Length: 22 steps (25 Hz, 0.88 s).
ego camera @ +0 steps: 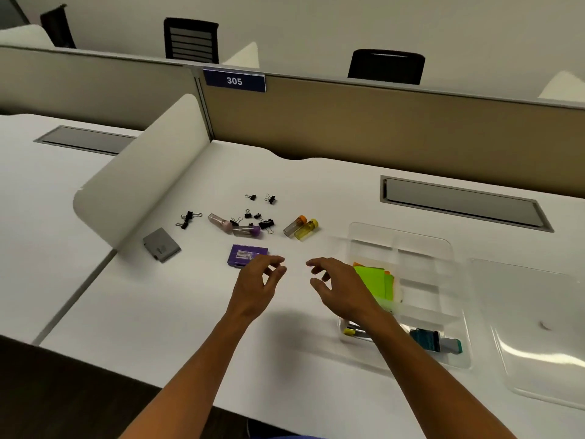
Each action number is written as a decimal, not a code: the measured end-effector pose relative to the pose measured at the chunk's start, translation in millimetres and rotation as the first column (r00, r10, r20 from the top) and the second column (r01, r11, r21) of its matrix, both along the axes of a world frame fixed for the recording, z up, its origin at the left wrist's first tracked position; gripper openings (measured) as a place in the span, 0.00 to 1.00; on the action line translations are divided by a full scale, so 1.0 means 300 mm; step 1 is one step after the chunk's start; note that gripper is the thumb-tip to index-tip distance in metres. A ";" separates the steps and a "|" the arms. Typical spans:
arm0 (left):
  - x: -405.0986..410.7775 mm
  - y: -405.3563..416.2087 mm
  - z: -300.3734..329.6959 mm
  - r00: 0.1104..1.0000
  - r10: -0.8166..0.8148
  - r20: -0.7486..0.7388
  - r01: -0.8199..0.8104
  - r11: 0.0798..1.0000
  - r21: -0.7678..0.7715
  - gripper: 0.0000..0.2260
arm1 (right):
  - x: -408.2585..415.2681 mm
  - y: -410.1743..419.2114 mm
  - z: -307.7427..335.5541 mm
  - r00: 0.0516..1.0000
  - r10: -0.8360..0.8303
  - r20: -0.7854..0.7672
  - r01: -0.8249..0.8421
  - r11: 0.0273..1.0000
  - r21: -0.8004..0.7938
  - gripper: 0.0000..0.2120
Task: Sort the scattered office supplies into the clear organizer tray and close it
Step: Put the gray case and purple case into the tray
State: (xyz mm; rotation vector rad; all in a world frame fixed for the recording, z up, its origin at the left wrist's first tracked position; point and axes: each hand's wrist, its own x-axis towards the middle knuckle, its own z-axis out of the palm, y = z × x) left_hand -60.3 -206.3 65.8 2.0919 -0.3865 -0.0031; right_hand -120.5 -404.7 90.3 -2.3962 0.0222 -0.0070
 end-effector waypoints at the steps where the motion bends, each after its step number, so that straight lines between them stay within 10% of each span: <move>1: 0.021 0.035 -0.007 1.000 0.022 -0.007 -0.022 1.000 0.002 0.12 | 0.026 0.032 -0.003 1.000 0.015 -0.009 -0.015 1.000 -0.004 0.16; 22: 0.484 0.553 -0.179 0.833 0.532 -0.154 -0.427 0.795 0.432 0.37 | 0.433 0.454 -0.214 0.954 0.110 -0.279 -0.205 0.918 -0.339 0.36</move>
